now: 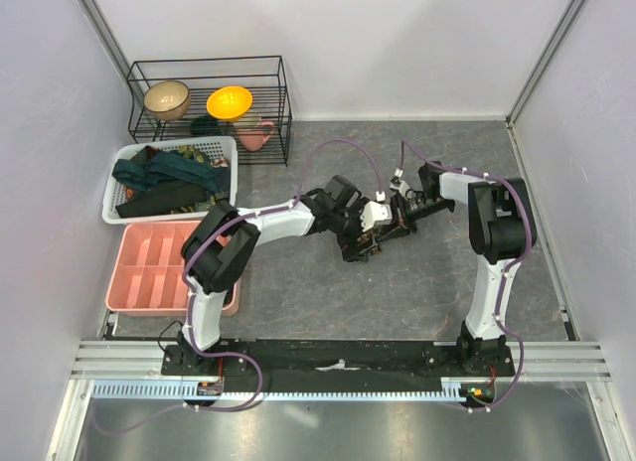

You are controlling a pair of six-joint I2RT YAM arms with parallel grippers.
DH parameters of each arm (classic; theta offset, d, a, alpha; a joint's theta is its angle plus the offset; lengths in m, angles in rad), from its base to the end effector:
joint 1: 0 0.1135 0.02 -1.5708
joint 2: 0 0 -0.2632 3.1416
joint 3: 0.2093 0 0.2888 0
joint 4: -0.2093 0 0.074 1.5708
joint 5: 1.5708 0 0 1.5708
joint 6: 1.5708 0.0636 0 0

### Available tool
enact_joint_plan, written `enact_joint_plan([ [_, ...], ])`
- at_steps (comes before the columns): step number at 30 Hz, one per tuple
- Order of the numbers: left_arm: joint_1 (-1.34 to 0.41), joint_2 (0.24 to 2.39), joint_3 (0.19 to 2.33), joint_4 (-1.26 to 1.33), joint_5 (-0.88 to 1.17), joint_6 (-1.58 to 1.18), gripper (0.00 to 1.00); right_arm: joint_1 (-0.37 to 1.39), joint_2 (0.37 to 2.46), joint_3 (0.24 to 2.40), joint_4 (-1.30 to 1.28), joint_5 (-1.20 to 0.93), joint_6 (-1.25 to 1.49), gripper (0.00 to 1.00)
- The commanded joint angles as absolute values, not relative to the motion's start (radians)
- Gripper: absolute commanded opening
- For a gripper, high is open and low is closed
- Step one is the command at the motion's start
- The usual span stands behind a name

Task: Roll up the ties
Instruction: Pick up the tie at the center of the board.

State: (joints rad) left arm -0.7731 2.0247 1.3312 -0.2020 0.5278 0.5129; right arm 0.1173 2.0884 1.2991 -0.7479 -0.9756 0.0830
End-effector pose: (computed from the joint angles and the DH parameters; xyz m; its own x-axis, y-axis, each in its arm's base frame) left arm 0.3152 -0.3523 0.1150 -0.0801 0.6705 -0.7376 0.9962 0.0797 -0.0358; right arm 0.3866 0.0986 0.0744 -0.9969 -0.0707 0.0351 -0.0106 0.5614 0.8275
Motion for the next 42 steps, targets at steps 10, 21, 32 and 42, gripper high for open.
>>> enact_joint_plan([
  [10,-0.692,1.798,1.157,-0.022,0.563,0.402,1.00,0.120,2.052,1.256,-0.673,-0.959,0.095,0.00],
  [21,-0.732,1.962,1.325,-0.193,0.588,0.529,1.00,0.138,2.052,1.258,-0.658,-0.996,0.098,0.00],
  [32,-0.782,2.057,1.374,-0.230,0.520,0.614,0.84,0.155,2.034,1.255,-0.646,-1.003,0.113,0.00],
  [42,-0.790,2.045,1.365,-0.310,0.558,0.689,0.39,0.155,2.037,1.276,-0.643,-0.996,0.130,0.00],
])
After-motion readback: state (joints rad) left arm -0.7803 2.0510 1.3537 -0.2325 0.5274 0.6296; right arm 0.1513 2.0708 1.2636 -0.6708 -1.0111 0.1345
